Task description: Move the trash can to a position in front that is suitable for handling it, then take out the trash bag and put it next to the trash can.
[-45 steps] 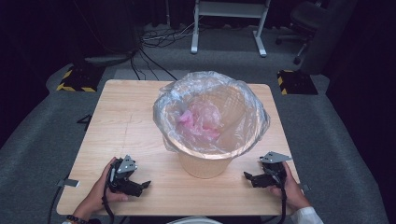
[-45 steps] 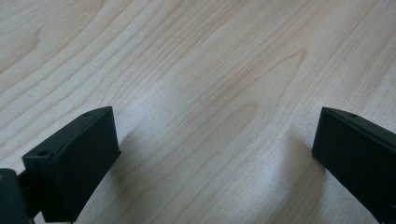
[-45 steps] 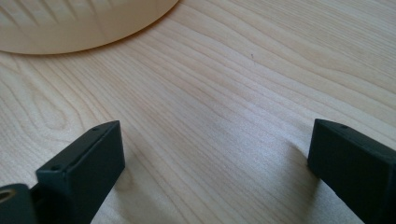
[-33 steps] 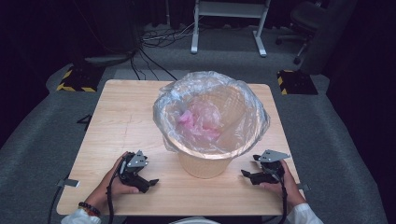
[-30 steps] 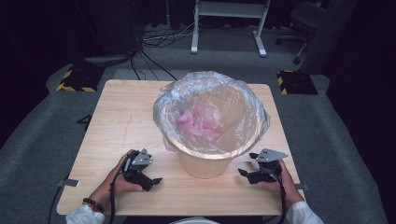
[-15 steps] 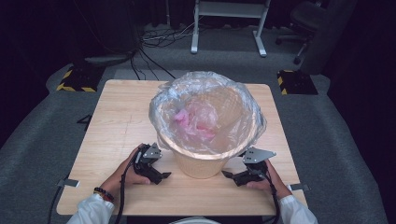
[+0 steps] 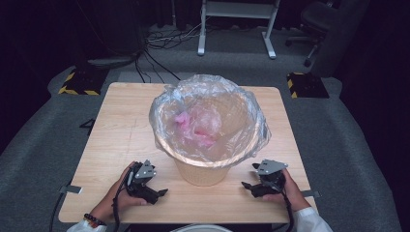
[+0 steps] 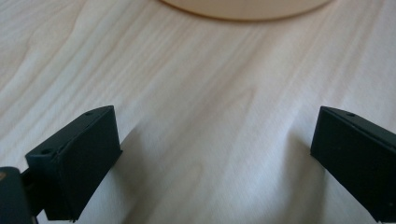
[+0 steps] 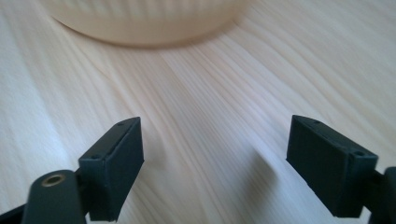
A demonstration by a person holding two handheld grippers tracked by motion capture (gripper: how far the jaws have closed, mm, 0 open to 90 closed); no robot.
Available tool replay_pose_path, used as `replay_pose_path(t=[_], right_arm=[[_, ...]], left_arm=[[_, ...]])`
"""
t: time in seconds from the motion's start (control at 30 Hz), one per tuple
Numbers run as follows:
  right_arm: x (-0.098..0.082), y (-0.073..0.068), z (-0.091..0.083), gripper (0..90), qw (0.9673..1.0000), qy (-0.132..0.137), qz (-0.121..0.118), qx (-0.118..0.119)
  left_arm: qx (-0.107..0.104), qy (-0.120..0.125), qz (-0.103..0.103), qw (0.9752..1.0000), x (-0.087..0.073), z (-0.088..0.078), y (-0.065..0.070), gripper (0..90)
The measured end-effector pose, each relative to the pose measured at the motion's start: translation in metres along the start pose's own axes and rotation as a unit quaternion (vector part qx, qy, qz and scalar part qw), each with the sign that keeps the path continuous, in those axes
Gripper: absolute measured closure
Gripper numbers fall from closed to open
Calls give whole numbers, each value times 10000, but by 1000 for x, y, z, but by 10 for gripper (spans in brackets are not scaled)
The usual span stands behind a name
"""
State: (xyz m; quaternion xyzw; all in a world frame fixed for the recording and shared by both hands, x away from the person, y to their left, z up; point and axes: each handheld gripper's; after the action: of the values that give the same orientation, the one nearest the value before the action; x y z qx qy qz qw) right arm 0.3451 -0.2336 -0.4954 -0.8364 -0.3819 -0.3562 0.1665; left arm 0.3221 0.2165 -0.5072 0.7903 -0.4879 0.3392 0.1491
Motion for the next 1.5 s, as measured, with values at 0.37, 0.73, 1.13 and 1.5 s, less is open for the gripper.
replay_pose_path(t=[0.37, 0.73, 1.13, 1.5], right_arm=[[-20, 31, -6, 139, 9979, 93, 639, 77], [-20, 31, -5, 139, 9976, 90, 693, 31], [-19, 32, -5, 127, 9977, 74, 672, 52], [-19, 34, -7, 178, 9972, 162, 715, -140]], left_arm=[[-137, 3, 203, 9997, -3, -3, -4, 8], [-172, 3, 230, 9996, -4, -3, -5, 10], [-224, 11, 236, 9995, -4, -3, -6, 7], [-271, 12, 247, 9993, -3, -2, -7, 6]])
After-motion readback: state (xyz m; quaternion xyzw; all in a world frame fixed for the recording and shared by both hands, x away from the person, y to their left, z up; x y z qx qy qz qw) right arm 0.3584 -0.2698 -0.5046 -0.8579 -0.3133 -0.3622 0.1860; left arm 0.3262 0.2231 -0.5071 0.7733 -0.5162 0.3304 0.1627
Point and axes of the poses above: each handheld gripper's, and its own axes: z roughly forward along the jaws, x roughly out of its top, y roughly to its right, and after that the axes turned 9 degrees about z, right-handed
